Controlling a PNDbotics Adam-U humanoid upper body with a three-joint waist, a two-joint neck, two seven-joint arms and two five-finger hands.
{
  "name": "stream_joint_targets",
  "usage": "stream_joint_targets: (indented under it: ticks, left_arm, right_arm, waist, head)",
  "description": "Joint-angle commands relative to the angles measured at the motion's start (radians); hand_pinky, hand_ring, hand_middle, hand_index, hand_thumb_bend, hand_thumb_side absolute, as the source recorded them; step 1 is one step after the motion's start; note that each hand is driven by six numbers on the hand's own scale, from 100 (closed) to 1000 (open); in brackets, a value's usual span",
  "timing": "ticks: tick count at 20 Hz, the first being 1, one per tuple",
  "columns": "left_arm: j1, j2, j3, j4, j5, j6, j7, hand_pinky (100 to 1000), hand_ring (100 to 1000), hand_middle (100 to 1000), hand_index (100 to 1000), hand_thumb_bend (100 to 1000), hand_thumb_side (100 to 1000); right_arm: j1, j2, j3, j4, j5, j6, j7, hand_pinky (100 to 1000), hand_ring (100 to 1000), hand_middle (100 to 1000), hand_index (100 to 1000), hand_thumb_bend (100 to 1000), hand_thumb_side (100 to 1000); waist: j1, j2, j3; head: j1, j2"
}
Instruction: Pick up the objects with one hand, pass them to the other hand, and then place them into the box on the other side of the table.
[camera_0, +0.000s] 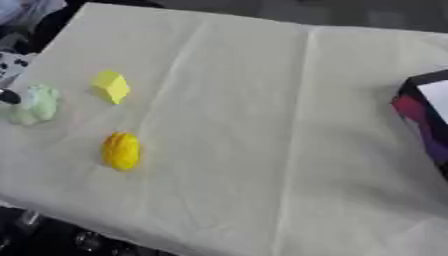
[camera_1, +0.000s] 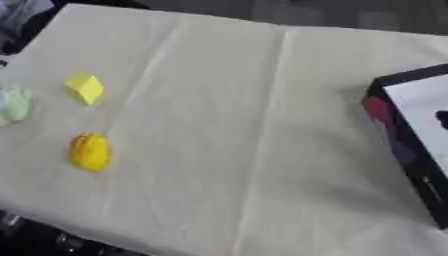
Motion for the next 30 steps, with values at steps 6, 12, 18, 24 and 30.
stream_joint_targets:
  ticks: [6, 12, 18, 24, 30]
  left_arm:
    - [-0.043, -0.034, 0.01, 0.107, -0.095, -0.005, 0.043, 940, 927, 809, 867, 880, 385]
    - [-0.057, -0.069, 0.01, 0.136, -0.101, 0.017, 0.121, 929, 916, 791, 862, 851, 395]
    - [-0.078, -0.109, 0.023, 0.155, -0.079, 0.062, 0.222, 907, 886, 752, 779, 711, 397]
    - [-0.08, -0.116, 0.011, 0.151, -0.04, 0.074, 0.226, 880, 826, 654, 593, 334, 109]
    - [-0.065, -0.085, 0.013, 0.06, -0.013, 0.087, 0.234, 860, 794, 609, 527, 333, 100]
  right_arm:
    - [-0.001, -0.012, -0.002, -0.021, 0.019, 0.005, 0.004, 1000, 927, 982, 1000, 100, 615]
    - [-0.001, -0.007, 0.002, -0.021, 0.027, 0.007, 0.008, 1000, 927, 981, 1000, 100, 617]
    - [0.0, -0.002, 0.007, -0.021, 0.04, 0.013, 0.013, 1000, 928, 981, 1000, 100, 621]
    - [0.002, 0.001, 0.009, -0.021, 0.05, 0.019, 0.014, 1000, 929, 984, 1000, 100, 621]
    - [0.005, -0.002, 0.01, -0.021, 0.046, 0.016, 0.016, 1000, 929, 984, 1000, 100, 616]
  waist:
    - [-0.009, -0.002, -0.001]
    - [-0.011, -0.004, -0.002]
    - [-0.012, -0.004, -0.005]
    - [-0.009, -0.005, -0.006]
    - [-0.007, -0.009, -0.005]
  head:
    - [0.013, 0.006]
    - [0.021, 0.006]
    - [0.027, 0.006]
    - [0.031, 0.006]
    - [0.032, 0.006]
